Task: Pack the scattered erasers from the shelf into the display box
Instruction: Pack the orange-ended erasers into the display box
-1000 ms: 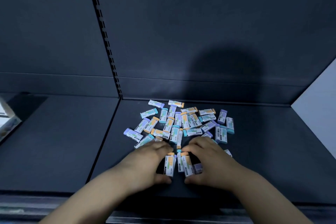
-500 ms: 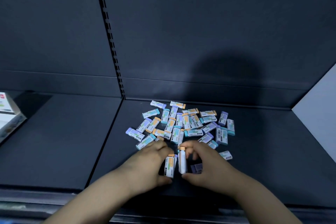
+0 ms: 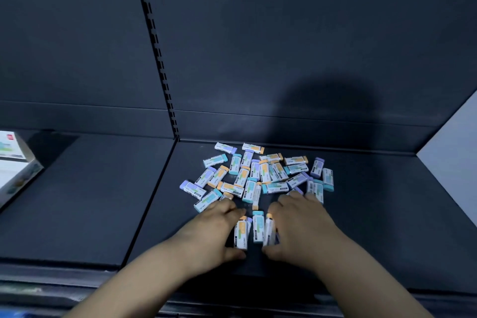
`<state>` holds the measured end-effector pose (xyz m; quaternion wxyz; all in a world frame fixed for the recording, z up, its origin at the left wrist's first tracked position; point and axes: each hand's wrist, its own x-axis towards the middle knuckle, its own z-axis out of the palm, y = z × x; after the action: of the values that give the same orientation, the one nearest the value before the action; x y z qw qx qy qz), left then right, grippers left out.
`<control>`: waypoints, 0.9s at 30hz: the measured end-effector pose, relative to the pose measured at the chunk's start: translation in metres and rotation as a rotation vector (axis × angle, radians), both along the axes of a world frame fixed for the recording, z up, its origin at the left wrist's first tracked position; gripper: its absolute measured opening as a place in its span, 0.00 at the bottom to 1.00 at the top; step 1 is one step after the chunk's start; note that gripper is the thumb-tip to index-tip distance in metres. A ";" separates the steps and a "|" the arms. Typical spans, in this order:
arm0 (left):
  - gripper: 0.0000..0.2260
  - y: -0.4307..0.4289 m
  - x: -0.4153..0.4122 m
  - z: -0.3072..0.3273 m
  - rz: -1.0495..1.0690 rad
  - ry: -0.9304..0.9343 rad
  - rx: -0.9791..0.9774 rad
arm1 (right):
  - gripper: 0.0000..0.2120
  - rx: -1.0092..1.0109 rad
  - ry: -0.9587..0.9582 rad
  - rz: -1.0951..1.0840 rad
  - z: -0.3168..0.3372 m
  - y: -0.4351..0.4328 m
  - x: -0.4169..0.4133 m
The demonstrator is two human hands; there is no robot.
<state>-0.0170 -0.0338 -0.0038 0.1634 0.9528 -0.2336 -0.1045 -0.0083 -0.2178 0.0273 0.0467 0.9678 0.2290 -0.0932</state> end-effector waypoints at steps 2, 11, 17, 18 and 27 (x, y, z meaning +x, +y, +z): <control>0.37 0.000 0.000 0.000 0.012 0.012 0.001 | 0.31 0.019 0.018 0.016 -0.003 0.008 0.002; 0.35 -0.005 -0.001 0.000 0.069 0.069 0.027 | 0.37 0.179 0.101 -0.011 -0.017 -0.009 0.009; 0.32 -0.006 -0.002 -0.001 0.142 -0.016 -0.038 | 0.29 0.368 0.044 0.022 -0.021 -0.009 0.008; 0.32 -0.005 -0.002 -0.001 0.150 -0.041 -0.059 | 0.29 0.394 0.038 0.024 -0.020 -0.008 0.008; 0.30 0.055 0.002 -0.004 0.143 -0.240 -0.115 | 0.34 0.462 0.028 0.000 -0.017 0.041 0.007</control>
<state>-0.0151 0.0210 -0.0081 0.1956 0.9617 -0.1886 0.0357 -0.0016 -0.1765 0.0099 -0.1793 0.9515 0.2447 -0.0518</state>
